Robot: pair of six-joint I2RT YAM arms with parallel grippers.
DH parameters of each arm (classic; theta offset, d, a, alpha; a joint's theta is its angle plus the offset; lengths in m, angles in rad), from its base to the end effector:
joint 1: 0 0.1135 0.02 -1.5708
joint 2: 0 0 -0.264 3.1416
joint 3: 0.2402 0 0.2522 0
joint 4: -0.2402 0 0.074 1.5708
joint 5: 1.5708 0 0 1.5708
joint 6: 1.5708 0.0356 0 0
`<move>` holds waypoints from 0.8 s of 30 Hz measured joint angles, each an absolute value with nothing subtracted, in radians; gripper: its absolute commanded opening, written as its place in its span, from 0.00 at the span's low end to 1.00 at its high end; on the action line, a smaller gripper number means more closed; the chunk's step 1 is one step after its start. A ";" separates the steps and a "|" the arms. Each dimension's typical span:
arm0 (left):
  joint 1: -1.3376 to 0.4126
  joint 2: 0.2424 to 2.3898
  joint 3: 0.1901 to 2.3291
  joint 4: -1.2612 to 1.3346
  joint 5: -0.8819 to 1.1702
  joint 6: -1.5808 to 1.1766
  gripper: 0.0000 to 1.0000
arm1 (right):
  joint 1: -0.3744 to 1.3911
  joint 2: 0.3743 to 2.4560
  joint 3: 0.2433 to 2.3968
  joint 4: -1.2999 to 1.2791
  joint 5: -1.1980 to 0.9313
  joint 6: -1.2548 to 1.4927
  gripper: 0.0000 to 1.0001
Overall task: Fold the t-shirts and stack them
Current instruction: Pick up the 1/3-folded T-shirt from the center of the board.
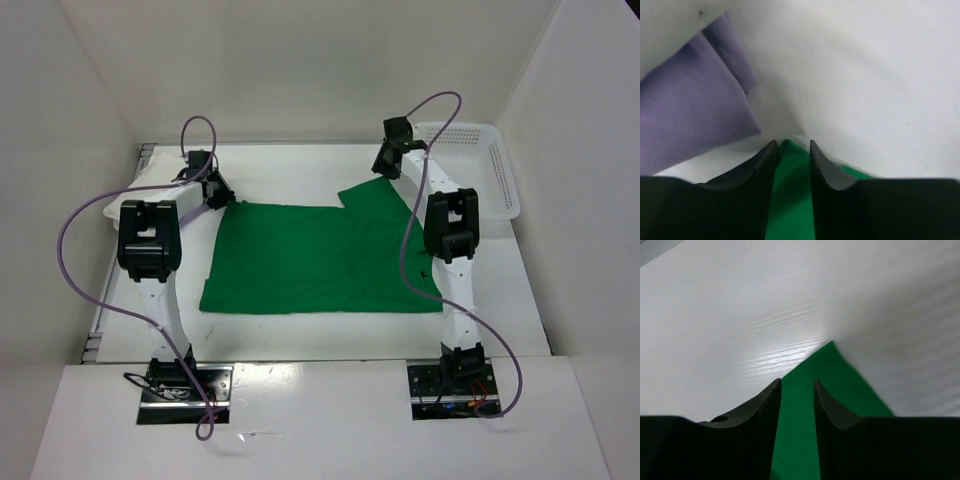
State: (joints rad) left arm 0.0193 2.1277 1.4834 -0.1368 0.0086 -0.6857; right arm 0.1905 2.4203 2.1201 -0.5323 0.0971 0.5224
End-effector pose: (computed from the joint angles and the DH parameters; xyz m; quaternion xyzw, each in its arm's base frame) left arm 0.4692 0.0087 0.1613 -0.3171 0.8669 -0.1296 0.3622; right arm 0.5345 0.0995 0.1918 0.1712 0.9158 0.0833 0.3535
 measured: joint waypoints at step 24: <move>0.021 2.090 1.436 -0.142 0.005 -0.685 0.00 | 0.167 2.650 2.445 -0.714 0.270 0.538 0.42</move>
State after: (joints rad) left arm 0.0208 2.0903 1.4357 -0.1421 0.0048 -0.6853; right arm 0.1673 2.6503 2.4451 -0.7139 0.2695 0.5377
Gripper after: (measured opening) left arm 0.009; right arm 0.421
